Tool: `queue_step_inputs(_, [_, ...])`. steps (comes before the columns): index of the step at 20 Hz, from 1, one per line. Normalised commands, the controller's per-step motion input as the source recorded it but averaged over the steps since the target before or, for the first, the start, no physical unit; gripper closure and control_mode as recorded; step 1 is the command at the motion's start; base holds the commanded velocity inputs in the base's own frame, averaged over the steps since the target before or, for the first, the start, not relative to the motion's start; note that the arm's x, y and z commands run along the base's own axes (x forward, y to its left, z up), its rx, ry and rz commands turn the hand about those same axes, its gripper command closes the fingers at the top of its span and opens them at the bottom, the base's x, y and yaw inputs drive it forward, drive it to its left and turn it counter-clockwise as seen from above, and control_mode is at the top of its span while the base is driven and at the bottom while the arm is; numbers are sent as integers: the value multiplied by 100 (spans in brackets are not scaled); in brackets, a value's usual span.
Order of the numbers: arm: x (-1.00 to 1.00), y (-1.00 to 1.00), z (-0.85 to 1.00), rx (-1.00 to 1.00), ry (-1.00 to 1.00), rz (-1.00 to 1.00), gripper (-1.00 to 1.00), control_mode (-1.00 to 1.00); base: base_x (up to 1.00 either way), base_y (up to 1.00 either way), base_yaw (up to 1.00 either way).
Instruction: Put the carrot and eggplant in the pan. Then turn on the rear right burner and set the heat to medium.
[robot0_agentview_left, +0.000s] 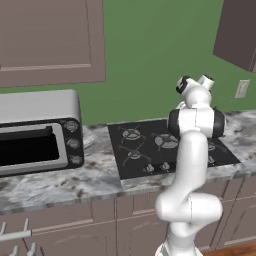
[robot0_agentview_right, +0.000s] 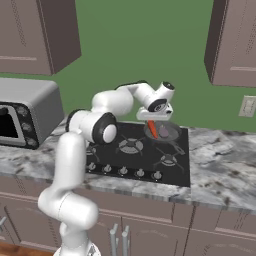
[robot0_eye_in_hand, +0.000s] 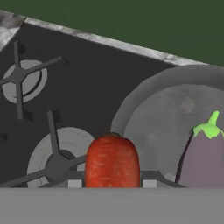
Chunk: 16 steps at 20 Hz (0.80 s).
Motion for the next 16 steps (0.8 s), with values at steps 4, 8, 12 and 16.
queue_step_inputs(4, [25, 0, -20, 0, 0, 0, 100, -100, 0, 0, 0])
queue_step_inputs(8, [25, -1, -20, 0, 0, 0, 100, -100, 0, 0, 0])
queue_step_inputs(12, [21, -5, -17, 0, 0, 0, 100, -100, 0, 0, 0])
queue_step_inputs(16, [16, -8, -13, 0, 0, 0, 100, -100, 0, 0, 0])
